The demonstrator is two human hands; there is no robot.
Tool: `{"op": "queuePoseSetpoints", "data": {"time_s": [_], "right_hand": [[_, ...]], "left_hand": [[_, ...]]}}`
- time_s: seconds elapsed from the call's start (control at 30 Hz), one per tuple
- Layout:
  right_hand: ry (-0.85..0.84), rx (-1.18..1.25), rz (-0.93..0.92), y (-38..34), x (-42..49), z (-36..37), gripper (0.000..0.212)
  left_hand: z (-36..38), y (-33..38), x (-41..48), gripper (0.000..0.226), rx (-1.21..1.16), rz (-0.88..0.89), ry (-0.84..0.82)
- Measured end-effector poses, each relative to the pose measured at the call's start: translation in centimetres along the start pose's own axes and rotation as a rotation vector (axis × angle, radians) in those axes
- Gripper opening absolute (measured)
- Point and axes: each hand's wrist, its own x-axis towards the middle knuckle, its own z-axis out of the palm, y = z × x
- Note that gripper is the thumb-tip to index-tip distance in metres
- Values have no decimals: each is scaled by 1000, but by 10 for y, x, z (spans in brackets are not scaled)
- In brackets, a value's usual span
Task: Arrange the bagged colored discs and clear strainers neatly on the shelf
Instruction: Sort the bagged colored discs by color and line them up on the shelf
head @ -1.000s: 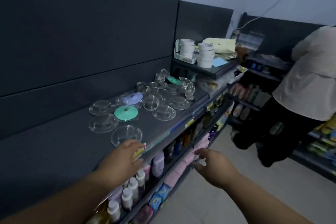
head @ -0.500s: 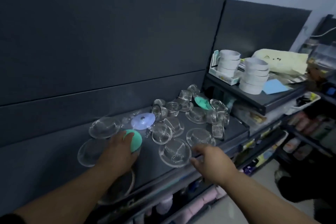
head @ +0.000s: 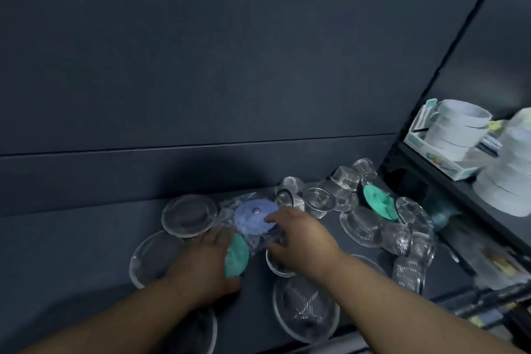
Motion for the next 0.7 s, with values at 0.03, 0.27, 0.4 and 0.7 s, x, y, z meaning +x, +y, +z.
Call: {"op": "queuePoseSetpoints", "data": {"time_s": [0.03,0.27,0.4,0.7], "right_hand": [[-18,-9,-27,1,6,1,49],[7,170,-115,8,19,-1,51],[-71,574,88,10,31,-13,46],[49,855,187,71,37,-38,12]], "left_hand": [[0,1,-1,95,-18,11,27],[-4,15,-12,108,-277,-115,178],[-24,41,-9,110,-348,-109,383],[-14,61,20,94,-524,-175,283]]}}
